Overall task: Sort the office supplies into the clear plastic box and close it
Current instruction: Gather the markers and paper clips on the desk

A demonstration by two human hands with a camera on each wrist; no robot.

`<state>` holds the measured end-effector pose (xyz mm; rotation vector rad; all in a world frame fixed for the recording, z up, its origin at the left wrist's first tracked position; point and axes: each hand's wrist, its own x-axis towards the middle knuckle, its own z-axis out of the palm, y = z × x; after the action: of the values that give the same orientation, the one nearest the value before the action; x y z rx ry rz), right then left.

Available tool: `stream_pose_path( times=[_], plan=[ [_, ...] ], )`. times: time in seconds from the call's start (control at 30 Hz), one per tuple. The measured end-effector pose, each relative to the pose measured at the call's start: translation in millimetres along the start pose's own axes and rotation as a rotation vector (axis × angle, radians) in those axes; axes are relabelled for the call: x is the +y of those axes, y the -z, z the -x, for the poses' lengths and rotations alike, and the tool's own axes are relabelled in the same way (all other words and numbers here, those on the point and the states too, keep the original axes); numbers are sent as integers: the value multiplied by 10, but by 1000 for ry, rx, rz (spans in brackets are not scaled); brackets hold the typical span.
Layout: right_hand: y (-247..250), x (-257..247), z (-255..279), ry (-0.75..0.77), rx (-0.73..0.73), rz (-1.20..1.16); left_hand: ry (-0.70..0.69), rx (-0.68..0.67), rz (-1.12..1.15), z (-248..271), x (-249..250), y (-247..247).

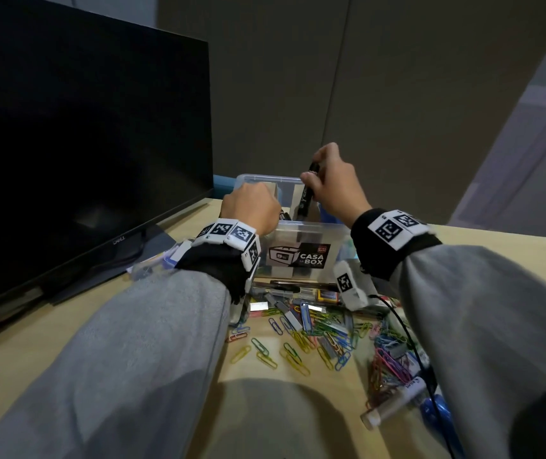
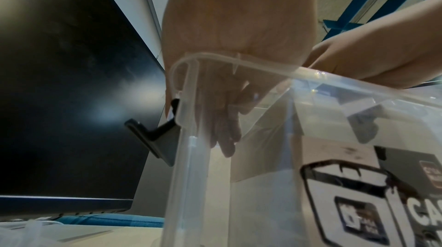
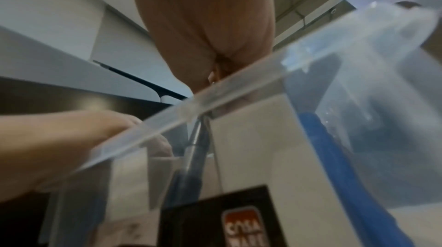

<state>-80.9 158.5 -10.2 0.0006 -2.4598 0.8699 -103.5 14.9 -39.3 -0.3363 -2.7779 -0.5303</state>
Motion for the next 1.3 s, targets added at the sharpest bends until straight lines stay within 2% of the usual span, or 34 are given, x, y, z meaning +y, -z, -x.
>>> stream_pose_path(
  times=[0.1, 0.23, 0.27, 0.47, 0.6, 0.83, 1.03, 1.13, 1.2, 1.3],
  plan=[
    [-46, 27, -5, 47, -98, 73, -7, 12, 3, -12, -8, -26],
    [-82, 58, 9, 70, -371, 504, -9, 32, 3, -24, -12, -58],
    [-82, 59, 23, 70, -426, 550, -11, 30, 1, -25, -7, -62],
    [-30, 78, 88, 83, -536, 534, -14, 35, 0, -33, -20, -64],
    [-18, 150, 151, 119, -524, 533, -27, 57, 4, -22, -12, -61],
    [-6, 337, 261, 322, -328, 530, -80, 104, 79, -2, -47, -47],
    [15, 351, 316, 296, -302, 554, -197, 136, 189, 87, -145, -32],
    [52, 276, 377, 331, -260, 541, -267, 132, 196, 160, -233, -38],
    [64, 206, 440, 402, -196, 528, -310, 176, 188, 211, -307, -45],
    [75, 65, 540, 509, -107, 481, -395, 321, 188, 339, -396, 6]
  ],
)
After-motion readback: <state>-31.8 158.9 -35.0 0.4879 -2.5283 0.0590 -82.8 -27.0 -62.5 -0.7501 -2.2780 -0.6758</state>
